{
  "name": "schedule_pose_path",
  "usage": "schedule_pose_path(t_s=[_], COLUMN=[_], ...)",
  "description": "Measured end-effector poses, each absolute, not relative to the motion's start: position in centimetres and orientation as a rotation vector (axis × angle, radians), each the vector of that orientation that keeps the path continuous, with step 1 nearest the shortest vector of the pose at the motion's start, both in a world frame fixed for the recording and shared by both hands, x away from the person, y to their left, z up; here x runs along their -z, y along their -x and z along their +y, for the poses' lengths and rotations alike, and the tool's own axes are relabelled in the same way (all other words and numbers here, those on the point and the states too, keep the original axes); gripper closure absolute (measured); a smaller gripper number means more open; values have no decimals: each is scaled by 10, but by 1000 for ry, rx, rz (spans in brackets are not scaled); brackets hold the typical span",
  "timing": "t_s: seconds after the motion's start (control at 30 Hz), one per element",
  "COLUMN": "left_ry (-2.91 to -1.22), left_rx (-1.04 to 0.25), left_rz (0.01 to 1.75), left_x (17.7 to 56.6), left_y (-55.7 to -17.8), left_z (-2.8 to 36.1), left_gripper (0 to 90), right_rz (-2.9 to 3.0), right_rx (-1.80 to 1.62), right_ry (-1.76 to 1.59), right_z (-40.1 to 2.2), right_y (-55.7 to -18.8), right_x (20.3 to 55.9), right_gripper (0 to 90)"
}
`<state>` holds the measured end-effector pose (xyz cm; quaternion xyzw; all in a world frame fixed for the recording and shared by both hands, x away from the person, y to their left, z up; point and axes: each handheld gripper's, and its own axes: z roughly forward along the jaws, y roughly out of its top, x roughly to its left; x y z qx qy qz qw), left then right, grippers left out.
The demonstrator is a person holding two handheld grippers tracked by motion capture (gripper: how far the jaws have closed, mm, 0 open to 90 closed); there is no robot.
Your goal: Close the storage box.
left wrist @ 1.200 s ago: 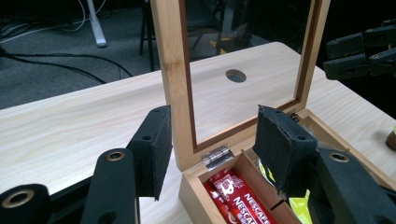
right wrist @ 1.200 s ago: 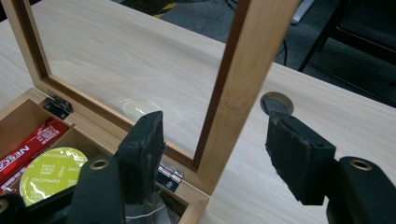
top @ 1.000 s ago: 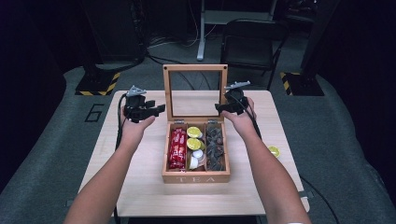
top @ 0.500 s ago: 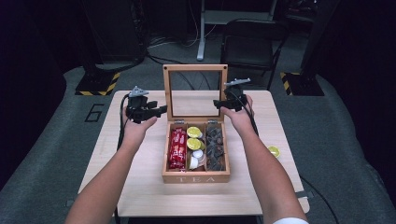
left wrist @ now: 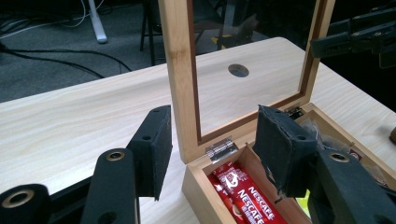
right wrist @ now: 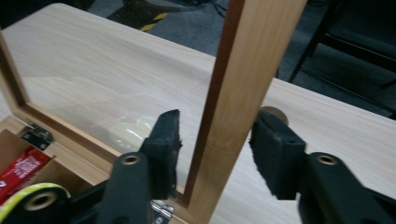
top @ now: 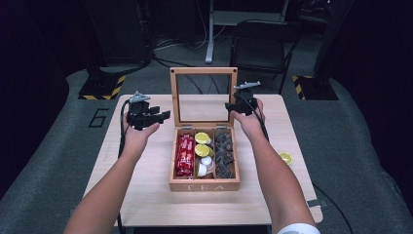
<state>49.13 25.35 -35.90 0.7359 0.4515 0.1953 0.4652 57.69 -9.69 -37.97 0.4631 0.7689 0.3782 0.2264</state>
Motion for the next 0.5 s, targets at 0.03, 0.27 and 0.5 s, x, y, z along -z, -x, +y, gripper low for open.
schedule_pose_path(t_s=[0.03,0.27,0.5], left_ry=[-1805,-1810,-1813], left_rx=[-478,-481,-483], left_rz=[1113,1109,1109], left_x=[359,361,362], left_y=[-491,-491,-490], left_z=[253,253,253], left_gripper=[463,463,463], right_rz=[2115,2111,2120], right_rx=[-1033,-1035,-1016], right_ry=[-1278,-1308,-1307], right_z=[-97,-100,-99], right_y=[-577,-577,-575], right_x=[379,377,375], right_gripper=[577,629,634])
